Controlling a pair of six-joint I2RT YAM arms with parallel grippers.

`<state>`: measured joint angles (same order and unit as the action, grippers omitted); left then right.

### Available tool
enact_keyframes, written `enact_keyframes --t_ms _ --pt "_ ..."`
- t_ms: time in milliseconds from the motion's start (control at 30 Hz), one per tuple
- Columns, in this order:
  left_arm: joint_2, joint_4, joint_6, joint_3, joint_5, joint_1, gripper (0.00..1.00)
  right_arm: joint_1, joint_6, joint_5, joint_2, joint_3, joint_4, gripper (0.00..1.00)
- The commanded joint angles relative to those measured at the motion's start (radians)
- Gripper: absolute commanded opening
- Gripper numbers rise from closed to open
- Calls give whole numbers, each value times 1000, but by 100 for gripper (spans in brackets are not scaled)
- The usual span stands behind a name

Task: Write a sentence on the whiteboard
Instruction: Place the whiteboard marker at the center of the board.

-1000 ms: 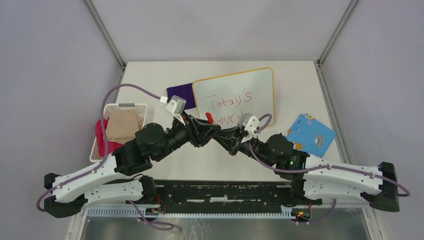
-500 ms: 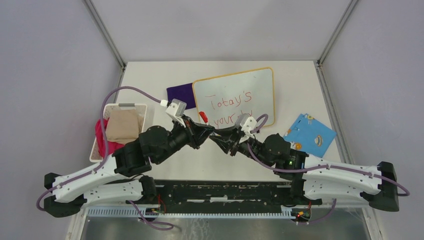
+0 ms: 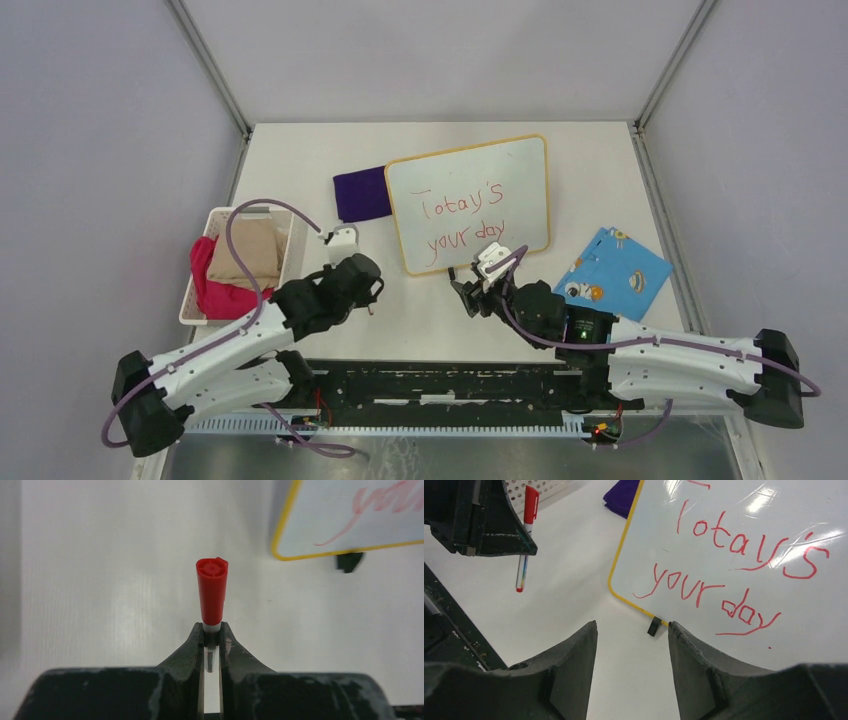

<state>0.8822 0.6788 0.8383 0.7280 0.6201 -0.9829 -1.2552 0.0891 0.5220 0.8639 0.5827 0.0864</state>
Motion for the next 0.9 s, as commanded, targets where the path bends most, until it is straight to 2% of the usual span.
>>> enact_keyframes --t_ms 0,233,367,467,700,867 --pt "36 -77 33 -91 -218 180 2 3 8 85 -36 6 -14 60" --pt "238 -188 -18 -113 -304 309 2 4 -6 97 -56 2 -22 60" --pt "350 -243 -22 -119 -351 345 9 4 -13 108 -73 -1 -28 60" --pt "384 -267 -28 -116 -364 350 19 4 -21 116 -87 -4 -30 60" --pt "382 -266 -43 -106 -369 354 52 3 -32 135 -111 -9 -34 60" --pt "332 -231 -41 -99 -349 354 64 4 -35 137 -112 -4 -33 61"
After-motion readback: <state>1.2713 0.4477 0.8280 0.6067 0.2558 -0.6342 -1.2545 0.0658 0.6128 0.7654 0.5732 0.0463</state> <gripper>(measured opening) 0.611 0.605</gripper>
